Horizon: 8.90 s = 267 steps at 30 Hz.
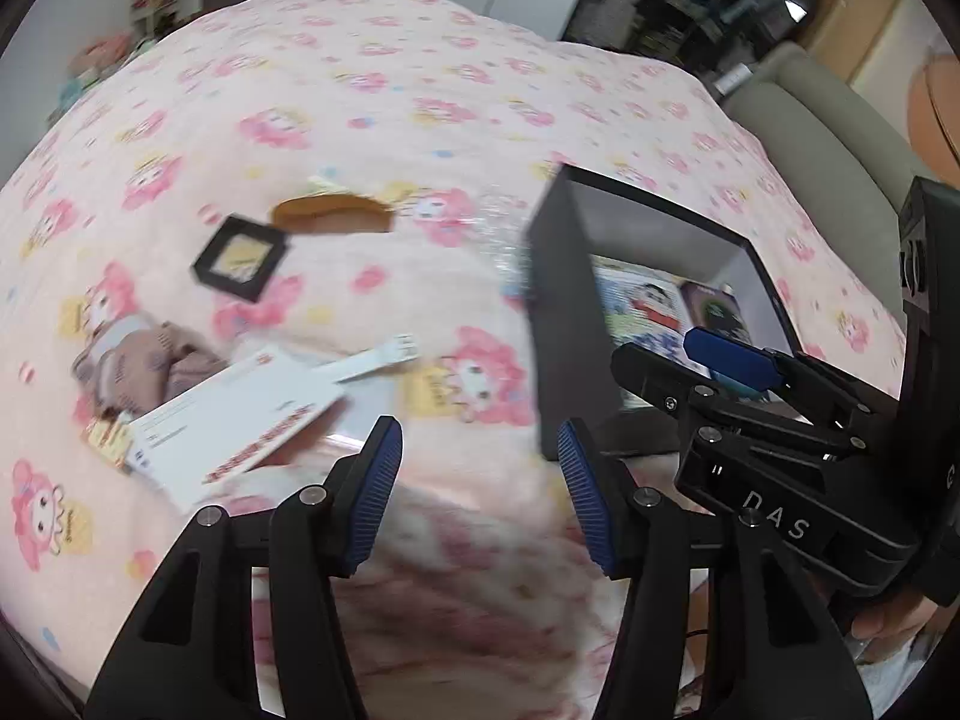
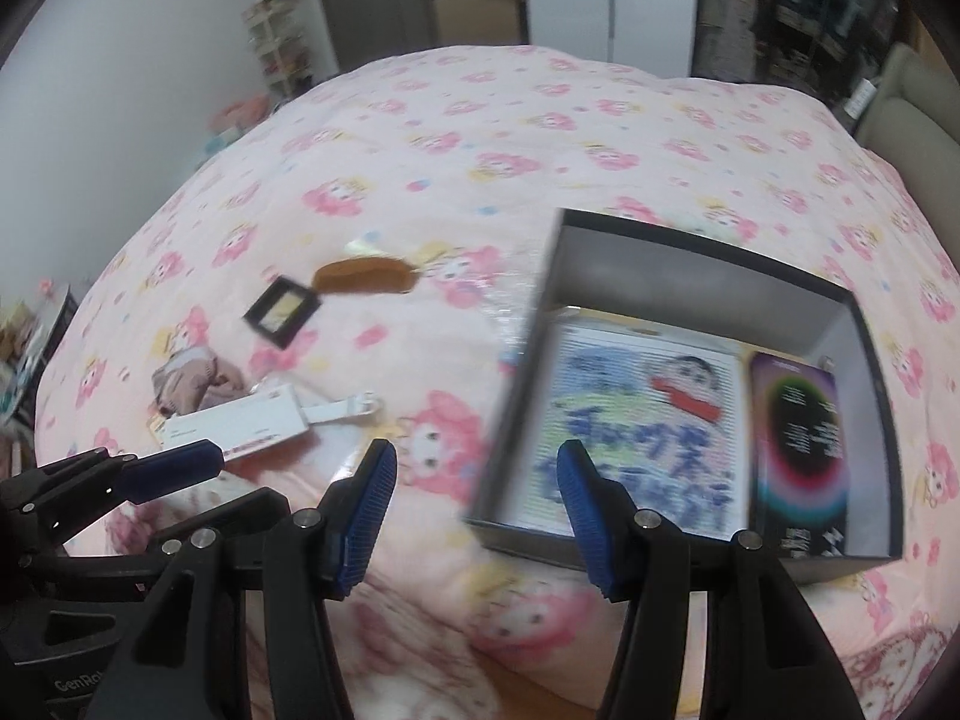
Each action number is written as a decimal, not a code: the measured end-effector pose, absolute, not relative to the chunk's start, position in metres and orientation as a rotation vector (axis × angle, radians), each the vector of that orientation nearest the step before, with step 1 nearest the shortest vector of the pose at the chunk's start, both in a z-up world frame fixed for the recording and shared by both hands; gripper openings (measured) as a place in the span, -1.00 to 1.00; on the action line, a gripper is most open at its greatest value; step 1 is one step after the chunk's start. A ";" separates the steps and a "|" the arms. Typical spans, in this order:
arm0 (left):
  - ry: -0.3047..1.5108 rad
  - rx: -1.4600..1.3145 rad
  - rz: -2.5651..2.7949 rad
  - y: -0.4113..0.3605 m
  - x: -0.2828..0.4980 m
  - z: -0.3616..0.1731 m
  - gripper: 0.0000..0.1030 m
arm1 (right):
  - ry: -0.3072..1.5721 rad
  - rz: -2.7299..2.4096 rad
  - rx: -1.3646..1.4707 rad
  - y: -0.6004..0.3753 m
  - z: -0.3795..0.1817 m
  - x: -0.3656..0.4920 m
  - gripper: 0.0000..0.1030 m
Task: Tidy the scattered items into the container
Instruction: 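Move both grippers toward the white envelope on the bedspread, then grasp the white envelope with the left gripper and lift it, then carry the envelope with the left gripper and lower it into the black box, then press the envelope down in front of the bead-art kit with both grippers, then open the left gripper and withdraw both grippers from the black box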
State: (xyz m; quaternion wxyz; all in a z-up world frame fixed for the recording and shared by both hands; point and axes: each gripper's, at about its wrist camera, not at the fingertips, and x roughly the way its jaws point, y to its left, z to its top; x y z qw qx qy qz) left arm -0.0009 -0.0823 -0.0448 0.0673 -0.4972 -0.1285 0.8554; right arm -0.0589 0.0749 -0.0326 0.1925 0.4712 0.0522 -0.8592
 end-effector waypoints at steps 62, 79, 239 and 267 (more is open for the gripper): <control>-1.128 -1.636 2.648 -0.265 0.016 -0.150 -0.27 | 0.049 -1.787 1.721 -0.082 -0.160 -0.145 0.04; -0.936 -1.788 2.762 -0.254 0.009 -0.148 -0.13 | 0.148 -1.584 1.708 -0.124 -0.166 -0.120 -0.14; -0.027 -1.754 2.223 0.139 -0.161 -0.094 -0.05 | -0.270 -2.184 1.738 0.275 -0.120 -0.198 -0.22; -0.091 -1.774 2.268 0.111 -0.161 -0.101 0.11 | -0.151 -2.321 1.737 0.278 -0.116 -0.196 -0.19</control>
